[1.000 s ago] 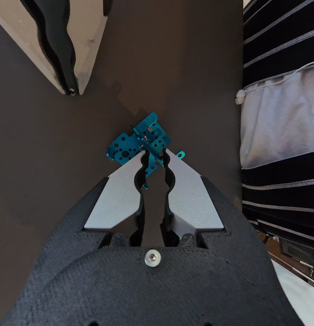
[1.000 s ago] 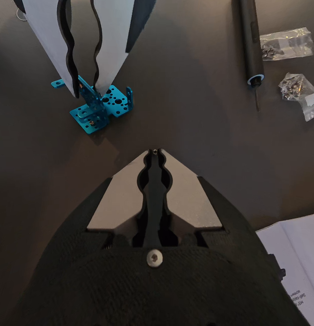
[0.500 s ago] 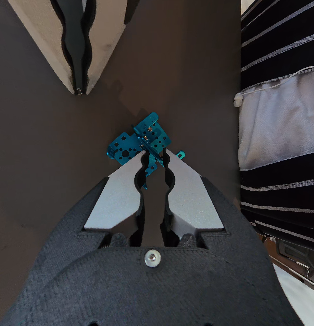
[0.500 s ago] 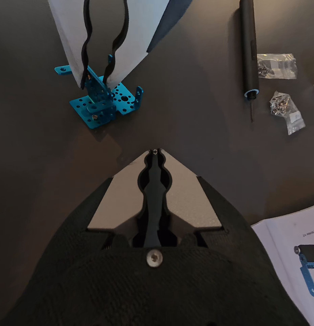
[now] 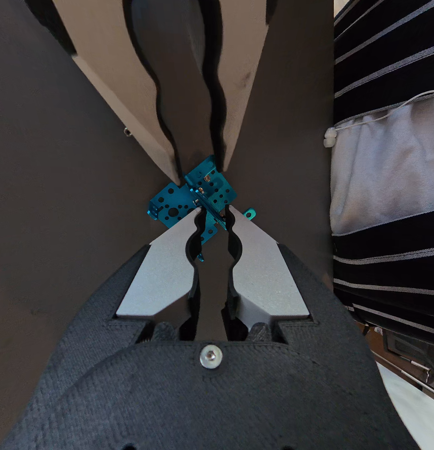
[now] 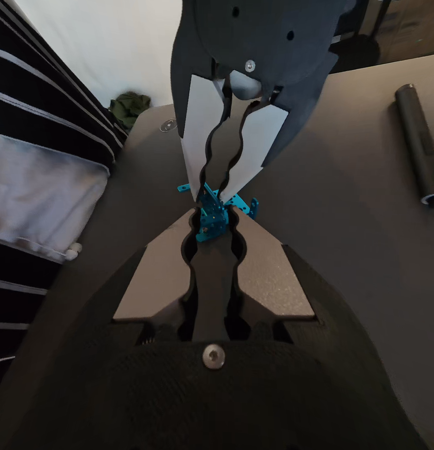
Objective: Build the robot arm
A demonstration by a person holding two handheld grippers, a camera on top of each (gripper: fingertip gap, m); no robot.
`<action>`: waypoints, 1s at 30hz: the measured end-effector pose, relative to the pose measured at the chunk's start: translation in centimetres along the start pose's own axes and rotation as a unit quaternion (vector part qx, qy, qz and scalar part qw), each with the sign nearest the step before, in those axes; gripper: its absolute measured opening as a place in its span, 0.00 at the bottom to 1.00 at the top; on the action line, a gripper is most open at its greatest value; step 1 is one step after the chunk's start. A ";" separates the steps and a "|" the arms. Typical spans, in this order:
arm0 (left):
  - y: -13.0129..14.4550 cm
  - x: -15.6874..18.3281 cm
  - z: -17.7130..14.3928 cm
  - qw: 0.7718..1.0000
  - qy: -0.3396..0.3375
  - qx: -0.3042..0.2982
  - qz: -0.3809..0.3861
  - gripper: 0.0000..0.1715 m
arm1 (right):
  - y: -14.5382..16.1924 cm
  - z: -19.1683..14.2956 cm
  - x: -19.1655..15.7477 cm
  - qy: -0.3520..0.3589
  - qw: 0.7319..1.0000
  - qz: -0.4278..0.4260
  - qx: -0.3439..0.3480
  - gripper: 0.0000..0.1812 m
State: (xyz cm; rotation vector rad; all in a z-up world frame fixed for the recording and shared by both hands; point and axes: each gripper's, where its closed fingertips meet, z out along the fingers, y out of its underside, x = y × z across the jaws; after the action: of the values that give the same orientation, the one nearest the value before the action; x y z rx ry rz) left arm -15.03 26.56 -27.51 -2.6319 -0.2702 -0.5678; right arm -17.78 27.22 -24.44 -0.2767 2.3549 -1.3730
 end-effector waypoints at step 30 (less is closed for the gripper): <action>0.0 0.1 0.0 1.000 0.011 0.014 -0.020 0.10 | 0.3 1.7 -0.8 -0.106 0.992 0.061 -0.006 0.12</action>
State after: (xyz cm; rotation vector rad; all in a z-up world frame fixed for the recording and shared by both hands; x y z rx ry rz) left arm -14.99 26.56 -27.46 -2.5968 -0.3232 -0.6013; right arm -16.34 26.27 -25.26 -0.2622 2.1693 -1.2095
